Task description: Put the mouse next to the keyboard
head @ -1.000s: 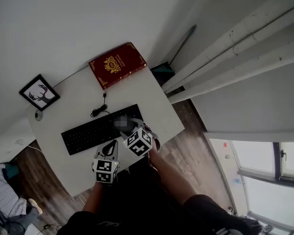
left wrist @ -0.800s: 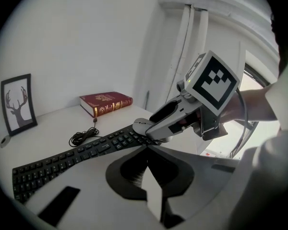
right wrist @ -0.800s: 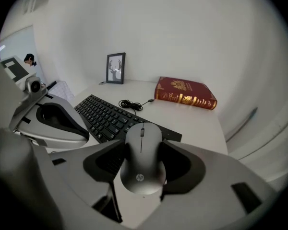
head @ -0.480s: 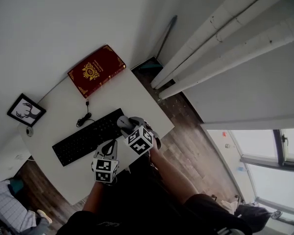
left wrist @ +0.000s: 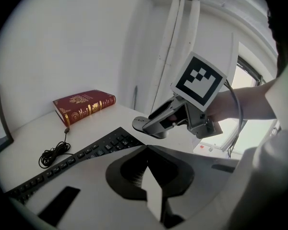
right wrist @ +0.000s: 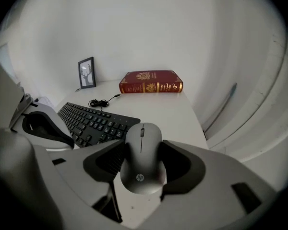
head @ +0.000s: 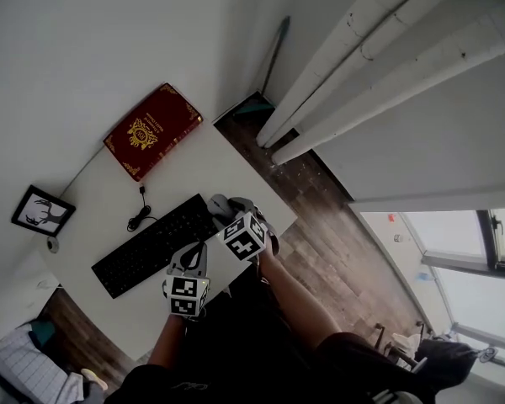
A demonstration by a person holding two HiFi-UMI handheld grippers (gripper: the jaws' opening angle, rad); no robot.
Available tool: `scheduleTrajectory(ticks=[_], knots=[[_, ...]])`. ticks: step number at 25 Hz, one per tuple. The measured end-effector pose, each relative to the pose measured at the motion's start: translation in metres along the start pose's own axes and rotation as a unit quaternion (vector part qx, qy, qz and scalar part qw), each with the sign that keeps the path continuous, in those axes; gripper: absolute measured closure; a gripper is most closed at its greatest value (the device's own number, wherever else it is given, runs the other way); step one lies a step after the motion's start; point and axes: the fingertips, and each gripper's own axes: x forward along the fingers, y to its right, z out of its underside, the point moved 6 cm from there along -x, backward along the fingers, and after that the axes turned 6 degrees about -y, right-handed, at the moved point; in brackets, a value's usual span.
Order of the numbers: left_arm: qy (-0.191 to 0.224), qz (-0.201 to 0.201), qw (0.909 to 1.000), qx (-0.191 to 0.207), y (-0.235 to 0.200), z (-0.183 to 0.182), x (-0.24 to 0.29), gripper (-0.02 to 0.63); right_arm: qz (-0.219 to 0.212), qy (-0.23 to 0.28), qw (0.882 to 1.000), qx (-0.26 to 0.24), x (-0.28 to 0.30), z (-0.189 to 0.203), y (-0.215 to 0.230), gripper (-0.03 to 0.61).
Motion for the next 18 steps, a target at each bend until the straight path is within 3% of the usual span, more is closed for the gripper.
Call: scheduleTrajectory(ticks=[8,18], knots=[[-0.011,-0.006,0.9999,-0.005,-0.004,-0.001,0.002,0.612,0.007,0.000,0.998,0.057,0.010,-0.002,0.022,0.321],[-0.017,-0.021,0.9995,-0.016,-0.015,-0.002,0.002,0.612,0.010,-0.023,0.997,0.069,0.031,-0.010,0.034,0.319]])
